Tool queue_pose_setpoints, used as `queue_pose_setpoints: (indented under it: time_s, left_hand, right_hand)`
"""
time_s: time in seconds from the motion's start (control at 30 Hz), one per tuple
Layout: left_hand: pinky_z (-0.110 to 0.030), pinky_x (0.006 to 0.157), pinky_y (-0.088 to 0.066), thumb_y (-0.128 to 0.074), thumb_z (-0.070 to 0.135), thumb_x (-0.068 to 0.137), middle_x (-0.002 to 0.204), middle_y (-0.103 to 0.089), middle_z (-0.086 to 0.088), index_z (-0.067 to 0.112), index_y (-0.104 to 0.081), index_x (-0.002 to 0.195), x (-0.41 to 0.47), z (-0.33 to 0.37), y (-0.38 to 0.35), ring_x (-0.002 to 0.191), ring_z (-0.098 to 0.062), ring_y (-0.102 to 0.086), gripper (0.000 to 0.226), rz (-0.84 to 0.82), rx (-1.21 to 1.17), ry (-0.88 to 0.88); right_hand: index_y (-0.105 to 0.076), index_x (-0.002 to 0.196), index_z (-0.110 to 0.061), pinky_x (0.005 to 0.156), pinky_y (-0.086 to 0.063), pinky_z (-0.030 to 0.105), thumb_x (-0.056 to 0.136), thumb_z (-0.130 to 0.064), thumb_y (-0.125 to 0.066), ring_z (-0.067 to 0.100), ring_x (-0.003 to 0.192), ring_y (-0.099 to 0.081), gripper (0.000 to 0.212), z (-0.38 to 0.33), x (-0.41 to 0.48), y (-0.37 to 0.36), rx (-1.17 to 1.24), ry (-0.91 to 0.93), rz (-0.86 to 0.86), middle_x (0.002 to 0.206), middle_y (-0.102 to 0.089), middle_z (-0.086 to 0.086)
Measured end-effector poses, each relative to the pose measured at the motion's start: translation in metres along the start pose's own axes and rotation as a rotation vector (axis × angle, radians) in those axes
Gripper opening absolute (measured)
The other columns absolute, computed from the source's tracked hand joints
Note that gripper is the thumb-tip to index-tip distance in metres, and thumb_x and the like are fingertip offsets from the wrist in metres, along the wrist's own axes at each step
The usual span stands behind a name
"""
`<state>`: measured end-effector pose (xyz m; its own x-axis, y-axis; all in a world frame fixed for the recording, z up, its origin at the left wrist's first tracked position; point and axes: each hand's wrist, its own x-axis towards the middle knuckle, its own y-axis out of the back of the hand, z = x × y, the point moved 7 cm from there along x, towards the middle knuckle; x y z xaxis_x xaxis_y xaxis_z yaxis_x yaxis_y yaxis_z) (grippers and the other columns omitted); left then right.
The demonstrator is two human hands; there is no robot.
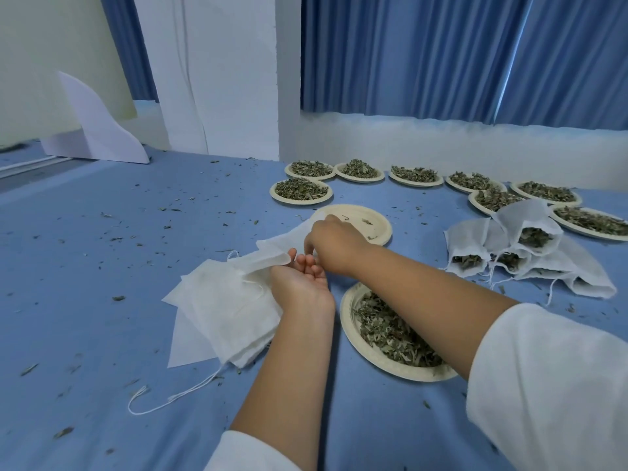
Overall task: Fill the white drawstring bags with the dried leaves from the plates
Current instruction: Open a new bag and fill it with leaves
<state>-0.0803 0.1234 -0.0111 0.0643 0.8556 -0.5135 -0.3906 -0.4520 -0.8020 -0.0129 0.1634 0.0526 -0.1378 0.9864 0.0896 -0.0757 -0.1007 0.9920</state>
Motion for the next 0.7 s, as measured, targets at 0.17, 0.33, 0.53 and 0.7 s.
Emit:
queue_pose_setpoints:
  time_s: [0.17, 0.33, 0.53, 0.7]
  left_hand:
    - [-0.013, 0.039, -0.034, -0.035, 0.007, 0.099, 0.072, -0.052, 0.0, 0.013, -0.055, 0.092, 0.004, -0.001, -0.004, 0.052, -0.006, -0.045, 0.022, -0.024, 0.19, -0.039]
    - [-0.014, 0.038, -0.033, -0.045, 0.021, 0.102, 0.076, -0.06, -0.001, 0.016, -0.055, 0.105, 0.002, -0.006, -0.015, 0.04, -0.003, -0.045, 0.011, -0.104, 0.392, -0.166]
    - [-0.016, 0.039, -0.034, -0.026, 0.045, 0.104, 0.086, -0.068, -0.006, 0.024, -0.052, 0.13, 0.004, 0.001, -0.013, 0.044, -0.008, -0.05, 0.042, -0.108, 0.265, -0.171]
    - [-0.015, 0.042, -0.037, -0.027, 0.043, 0.104, 0.095, -0.064, -0.006, 0.024, -0.041, 0.13, 0.012, 0.022, 0.001, 0.061, -0.013, -0.054, 0.035, -0.003, 0.036, -0.182]
  right_hand:
    - [-0.063, 0.079, -0.006, 0.067, -0.045, 0.037, 0.09, -0.009, -0.052, 0.031, 0.092, -0.06, 0.016, 0.015, -0.004, -0.004, 0.228, -0.149, 0.043, 0.094, -0.064, 0.014]
    - [-0.062, 0.089, -0.017, 0.081, -0.05, 0.037, 0.089, -0.012, -0.054, 0.025, 0.097, -0.058, 0.009, 0.03, -0.01, 0.0, 0.21, -0.104, -0.036, 0.1, -0.064, 0.008]
    - [-0.061, 0.098, -0.015, 0.071, -0.034, 0.032, 0.096, -0.018, -0.051, 0.024, 0.112, -0.045, 0.011, 0.019, -0.005, -0.006, -0.077, -0.041, -0.051, 0.091, -0.05, 0.003]
    - [-0.065, 0.11, -0.011, 0.07, -0.037, 0.03, 0.096, -0.01, -0.049, 0.027, 0.11, -0.054, 0.022, 0.006, 0.003, -0.013, -0.104, -0.038, -0.021, 0.115, -0.062, 0.008]
